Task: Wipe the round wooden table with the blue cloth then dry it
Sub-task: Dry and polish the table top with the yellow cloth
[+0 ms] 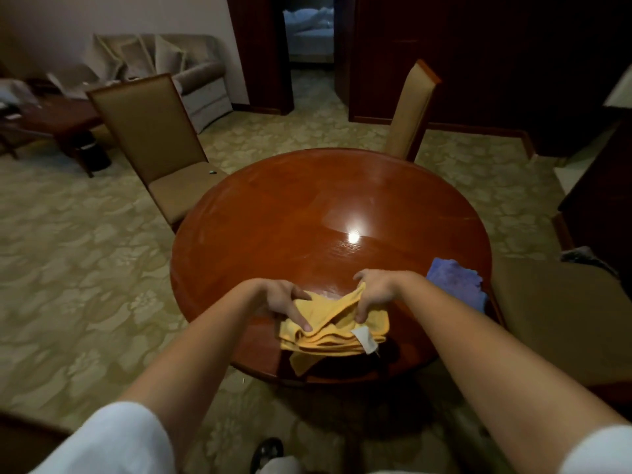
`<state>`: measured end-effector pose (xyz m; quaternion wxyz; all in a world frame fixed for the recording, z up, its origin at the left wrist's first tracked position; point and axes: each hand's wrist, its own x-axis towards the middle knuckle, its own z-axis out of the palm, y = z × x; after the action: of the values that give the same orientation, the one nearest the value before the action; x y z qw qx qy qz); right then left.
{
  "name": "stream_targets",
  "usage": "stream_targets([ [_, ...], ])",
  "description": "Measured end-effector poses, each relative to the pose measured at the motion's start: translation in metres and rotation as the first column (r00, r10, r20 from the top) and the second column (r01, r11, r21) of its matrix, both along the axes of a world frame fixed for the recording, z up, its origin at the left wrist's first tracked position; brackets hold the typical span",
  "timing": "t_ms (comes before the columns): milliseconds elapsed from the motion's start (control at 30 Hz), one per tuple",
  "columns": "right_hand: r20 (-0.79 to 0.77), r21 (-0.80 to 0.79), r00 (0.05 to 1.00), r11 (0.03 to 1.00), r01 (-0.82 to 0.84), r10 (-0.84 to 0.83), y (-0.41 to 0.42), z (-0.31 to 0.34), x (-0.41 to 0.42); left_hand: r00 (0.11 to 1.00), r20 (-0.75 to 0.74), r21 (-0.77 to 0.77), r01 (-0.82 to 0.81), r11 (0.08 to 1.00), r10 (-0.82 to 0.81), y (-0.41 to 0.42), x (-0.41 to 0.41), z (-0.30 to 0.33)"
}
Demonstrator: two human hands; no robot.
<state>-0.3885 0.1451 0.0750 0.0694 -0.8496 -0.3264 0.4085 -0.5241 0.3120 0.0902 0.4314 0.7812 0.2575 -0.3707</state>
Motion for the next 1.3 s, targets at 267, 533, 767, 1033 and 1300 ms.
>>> stream_targets([
  [267,-0.435,-0.012,0.867,0.964,0.265,-0.243,-0.004,-0.012,0.001,0.982,-0.113,-0.272,-0.179,0.945,0.154,0.023,-0.013,-0.004],
  [533,0.479,-0.182,0.777,0.913,-0.365,0.407,0.008,-0.042,-0.015,0.989,0.025,0.47,0.116,0.875,-0.144,-0.014,-0.007,-0.041],
  [767,-0.257,-0.085,0.951,0.976,-0.202,0.174,0.026,-0.06,-0.026,0.905,0.418,0.438,-0.271,0.857,0.072,-0.031,-0.023,-0.09],
  [1033,0.303,0.018,0.893,0.935,-0.355,0.333,0.008,-0.097,-0.05,0.875,0.447,0.752,-0.254,0.608,-0.188,-0.043,-0.025,-0.134],
  [1300,0.752,0.274,0.659,0.9,-0.339,0.02,0.017,-0.135,-0.073,0.672,0.641,0.743,-0.425,0.517,-0.369,-0.032,-0.017,-0.163],
])
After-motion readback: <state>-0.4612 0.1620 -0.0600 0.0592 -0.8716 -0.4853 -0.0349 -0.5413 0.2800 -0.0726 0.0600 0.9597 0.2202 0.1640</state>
